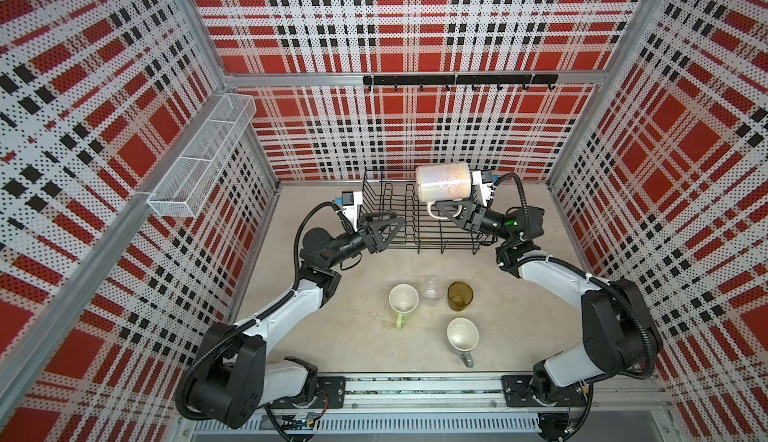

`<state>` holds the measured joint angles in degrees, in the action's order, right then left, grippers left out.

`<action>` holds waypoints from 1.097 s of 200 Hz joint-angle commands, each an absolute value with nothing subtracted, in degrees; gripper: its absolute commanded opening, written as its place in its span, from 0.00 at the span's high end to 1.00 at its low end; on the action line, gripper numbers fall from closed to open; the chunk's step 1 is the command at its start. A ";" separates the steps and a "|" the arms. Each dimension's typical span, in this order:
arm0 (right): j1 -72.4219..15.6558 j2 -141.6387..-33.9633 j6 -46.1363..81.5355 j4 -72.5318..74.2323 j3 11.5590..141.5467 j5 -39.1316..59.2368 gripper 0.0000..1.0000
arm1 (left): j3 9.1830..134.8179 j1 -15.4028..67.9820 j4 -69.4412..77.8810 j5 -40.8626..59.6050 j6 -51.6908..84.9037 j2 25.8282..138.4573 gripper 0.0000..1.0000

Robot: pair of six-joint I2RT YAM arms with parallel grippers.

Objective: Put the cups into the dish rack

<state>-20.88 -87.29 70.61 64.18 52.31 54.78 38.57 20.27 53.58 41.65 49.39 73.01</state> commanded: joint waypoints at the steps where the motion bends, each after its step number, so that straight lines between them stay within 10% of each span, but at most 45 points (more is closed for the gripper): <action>1: -21.48 -85.17 70.97 71.63 52.76 54.92 1.00 | 40.61 20.17 56.94 42.10 49.75 72.73 0.02; 219: -30.68 -90.13 64.73 61.58 54.57 58.75 1.00 | 46.93 24.08 51.34 39.79 50.29 78.53 0.11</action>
<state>-30.13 -89.69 65.19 55.48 51.05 58.89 44.69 23.83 51.27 38.72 50.22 77.34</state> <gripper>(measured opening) 0.222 0.923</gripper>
